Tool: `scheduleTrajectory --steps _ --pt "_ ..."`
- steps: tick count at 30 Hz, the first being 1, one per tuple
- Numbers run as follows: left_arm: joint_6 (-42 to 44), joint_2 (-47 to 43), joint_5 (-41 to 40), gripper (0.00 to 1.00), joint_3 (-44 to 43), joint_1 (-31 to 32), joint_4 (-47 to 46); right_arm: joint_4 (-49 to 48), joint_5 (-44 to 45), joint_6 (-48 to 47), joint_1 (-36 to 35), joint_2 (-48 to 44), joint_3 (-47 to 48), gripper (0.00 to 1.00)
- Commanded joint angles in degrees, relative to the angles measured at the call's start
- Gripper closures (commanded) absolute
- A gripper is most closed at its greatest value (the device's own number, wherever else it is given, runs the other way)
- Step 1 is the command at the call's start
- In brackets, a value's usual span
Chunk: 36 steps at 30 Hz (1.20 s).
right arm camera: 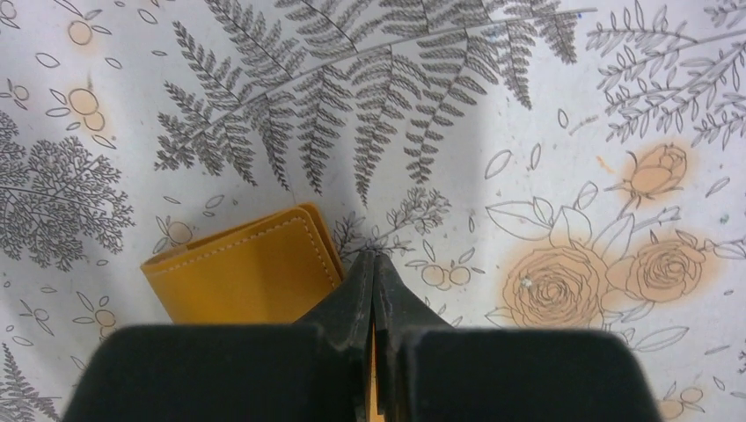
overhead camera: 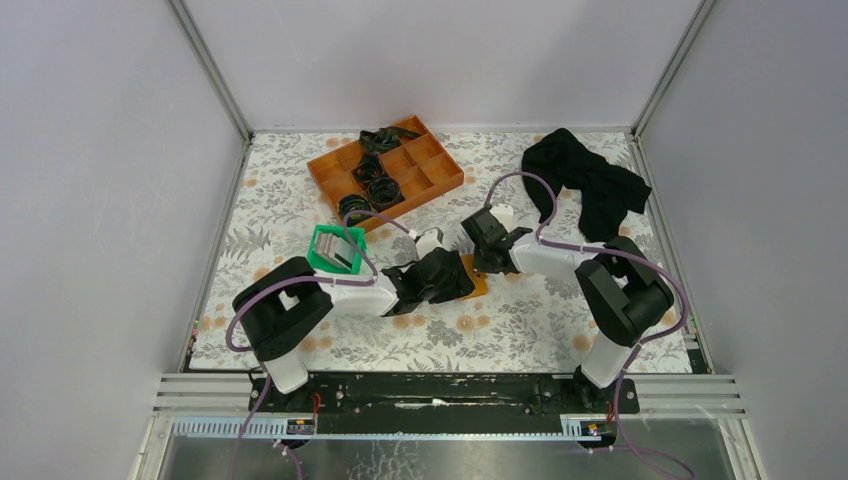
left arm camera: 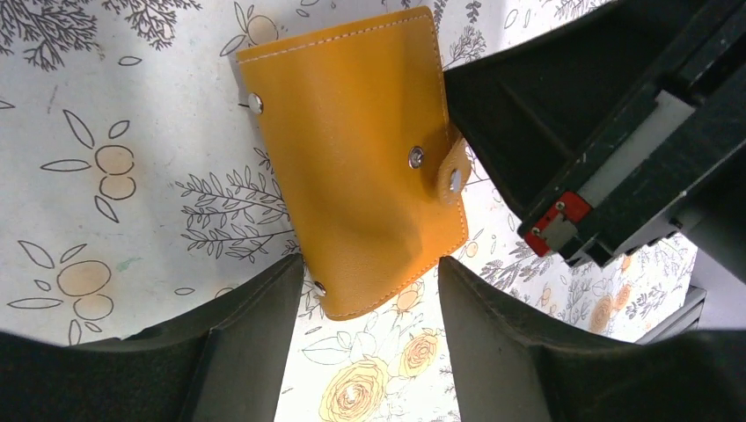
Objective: Put the credit cards into the card holder
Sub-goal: Close the card holder at the center of the board.
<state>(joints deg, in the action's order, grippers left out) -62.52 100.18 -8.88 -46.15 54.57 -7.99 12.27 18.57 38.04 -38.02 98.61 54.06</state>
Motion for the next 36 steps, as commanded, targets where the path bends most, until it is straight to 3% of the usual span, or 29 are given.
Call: scheduleTrajectory --steps 1,4,9,14,27,36 --pt "-0.1 5.1 4.2 0.33 5.8 1.7 18.4 1.9 -0.6 -2.9 0.6 3.2 1.5 1.0" --pt "-0.2 4.2 3.1 0.33 5.7 1.7 19.1 2.7 1.6 -4.4 0.7 2.0 2.2 0.98" --pt "0.4 3.9 2.0 0.33 4.7 1.6 19.9 4.3 4.3 -7.7 0.7 -0.9 3.0 0.8" --pt "0.1 4.0 1.0 0.33 4.5 1.6 19.9 6.1 5.1 -9.3 0.7 -3.0 3.1 0.7" --pt "-1.5 -2.2 -0.6 0.33 9.0 1.4 14.0 9.9 3.0 -11.3 0.5 -8.0 4.5 0.68" --pt "-1.5 -1.9 -1.9 0.34 9.5 0.9 15.3 13.0 3.5 -12.2 -4.1 -6.9 8.0 0.67"
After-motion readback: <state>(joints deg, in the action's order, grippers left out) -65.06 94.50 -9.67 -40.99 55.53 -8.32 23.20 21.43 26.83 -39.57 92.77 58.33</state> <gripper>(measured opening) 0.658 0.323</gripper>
